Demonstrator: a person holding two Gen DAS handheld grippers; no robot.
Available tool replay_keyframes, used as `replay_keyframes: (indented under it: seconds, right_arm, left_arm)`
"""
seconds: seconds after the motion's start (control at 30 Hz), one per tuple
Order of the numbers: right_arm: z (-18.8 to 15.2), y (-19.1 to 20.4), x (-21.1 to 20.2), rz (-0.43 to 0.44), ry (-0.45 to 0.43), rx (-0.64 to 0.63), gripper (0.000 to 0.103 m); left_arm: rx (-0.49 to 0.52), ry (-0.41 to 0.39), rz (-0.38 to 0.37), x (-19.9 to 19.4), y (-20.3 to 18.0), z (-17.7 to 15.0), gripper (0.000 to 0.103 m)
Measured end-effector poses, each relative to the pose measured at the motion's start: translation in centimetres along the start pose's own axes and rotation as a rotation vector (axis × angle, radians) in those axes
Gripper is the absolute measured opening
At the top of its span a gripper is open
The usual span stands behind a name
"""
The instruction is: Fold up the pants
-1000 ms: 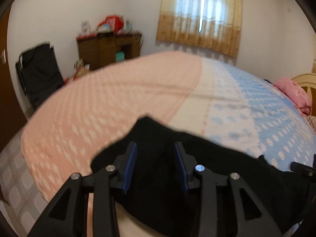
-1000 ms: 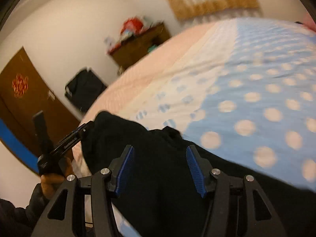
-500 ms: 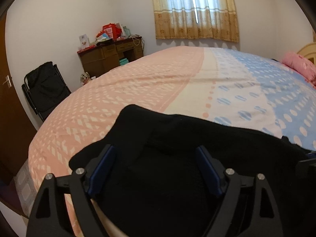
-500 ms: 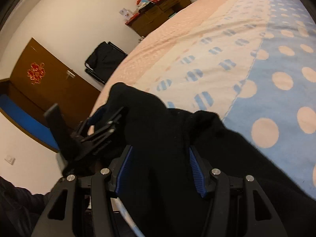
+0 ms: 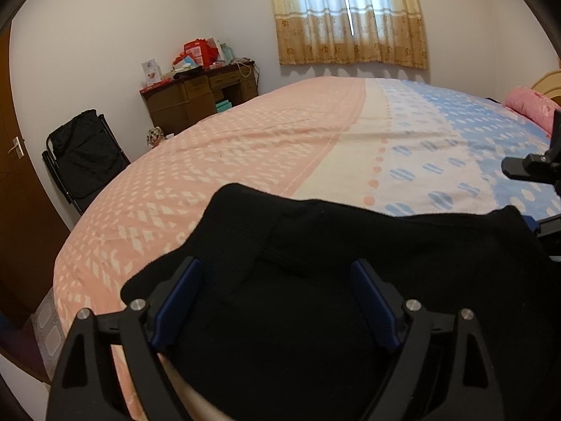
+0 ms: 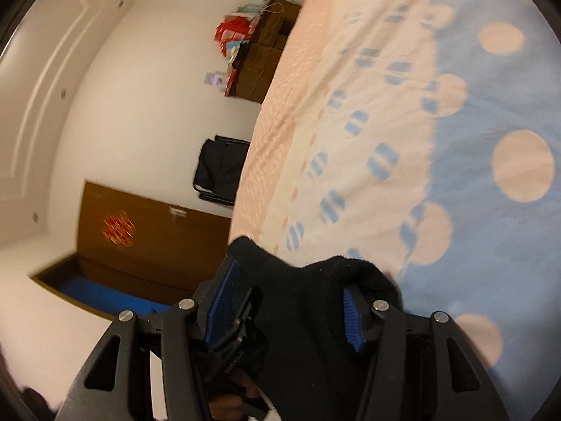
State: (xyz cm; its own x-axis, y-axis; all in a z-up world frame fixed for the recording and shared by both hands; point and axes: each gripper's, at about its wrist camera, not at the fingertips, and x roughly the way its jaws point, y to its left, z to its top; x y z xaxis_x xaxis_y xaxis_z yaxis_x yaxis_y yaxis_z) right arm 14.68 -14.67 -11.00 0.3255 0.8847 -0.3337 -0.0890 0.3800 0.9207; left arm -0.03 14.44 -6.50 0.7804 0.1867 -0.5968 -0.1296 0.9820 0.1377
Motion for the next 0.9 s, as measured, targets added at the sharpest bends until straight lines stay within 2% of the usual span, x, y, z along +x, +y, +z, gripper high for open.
replay_keyframes:
  seconds: [0.03,0.07,0.1,0.17,0.2,0.23,0.27,0.3,0.33,0.4,0.43,0.47,0.5,0.53,0.6,0.67,0.73,0.83,0.87,0.9]
  right_arm:
    - [0.2,-0.6,0.2,0.016,0.02,0.018,0.048]
    - [0.3,-0.7,0.3,0.003,0.037,0.013,0.039]
    - [0.3,-0.5,0.3,-0.046,0.069,-0.014,0.035]
    - [0.2,0.2,-0.9,-0.157,0.07,-0.05,0.035]
    - [0.1,0.9,-2.3,-0.247,0.024,-0.074,0.037]
    - [-0.2,2.0,-4.9,-0.416,-0.082,-0.127,0.037]
    - [-0.4,2.8,-6.5,-0.517,-0.152,-0.157,0.037]
    - [-1.1,3.9,-9.8,-0.675,-0.278,-0.184,0.037]
    - [-1.9,4.6,-13.4,-0.804,-0.39,-0.171,0.037]
    - [-3.3,5.2,-18.3,-0.963,-0.522,-0.116,0.042]
    - [-4.3,5.3,-21.9,-1.094,-0.607,-0.069,0.046]
    - [-4.7,5.1,-23.5,-1.159,-0.636,-0.047,0.058]
    - [-5.1,4.6,-25.7,-1.248,-0.658,-0.014,0.063]
    - [-5.5,3.9,-27.9,-1.324,-0.673,0.03,0.063]
    - [-6.0,2.3,-31.3,-1.372,-0.703,0.105,0.063]
    - [-5.9,0.2,-33.9,-1.403,-0.683,0.174,0.063]
    - [-5.5,-1.7,-34.3,-1.414,-0.659,0.218,0.063]
    - [-4.6,-4.3,-32.4,-1.429,-0.562,0.268,0.063]
    - [-4.8,-3.9,-32.2,-1.45,-0.591,0.239,0.063]
    - [-4.8,-3.6,-32.2,-1.453,-0.595,0.232,0.058]
  left_arm:
    - [0.0,0.001,0.0,0.0,0.0,0.0,0.09]
    - [0.0,0.001,-0.002,0.0,0.0,0.0,0.09]
    - [0.001,0.001,-0.001,0.0,0.0,0.0,0.09]
    - [0.001,-0.001,-0.001,0.0,-0.1,0.0,0.09]
    - [0.001,-0.001,-0.003,0.0,-0.1,0.0,0.09]
    - [-0.001,-0.001,-0.006,0.0,0.0,0.0,0.09]
    - [0.0,0.0,-0.004,0.0,-0.1,0.0,0.09]
    - [0.001,0.0,-0.001,0.1,-0.2,0.1,0.09]
    - [0.001,-0.002,0.001,0.1,-0.1,0.0,0.09]
    - [-0.001,-0.001,0.0,0.1,-0.1,0.1,0.09]
    - [0.0,0.0,-0.001,0.1,-0.1,0.0,0.09]
    - [0.001,-0.001,0.0,0.1,-0.1,0.0,0.09]
    - [0.0,0.0,0.002,0.1,-0.2,0.0,0.09]
    - [0.0,0.001,0.004,0.1,-0.2,0.0,0.09]
    - [-0.002,0.006,0.007,0.1,-0.3,0.0,0.09]
    - [-0.005,0.01,0.008,0.1,-0.2,0.1,0.091]
    - [-0.004,0.012,0.012,0.1,-0.3,0.1,0.091]
    - [-0.006,0.018,0.013,0.2,-0.3,0.3,0.091]
    - [-0.005,0.019,0.014,0.2,-0.3,0.3,0.091]
    - [-0.005,0.018,0.015,0.2,-0.3,0.3,0.091]
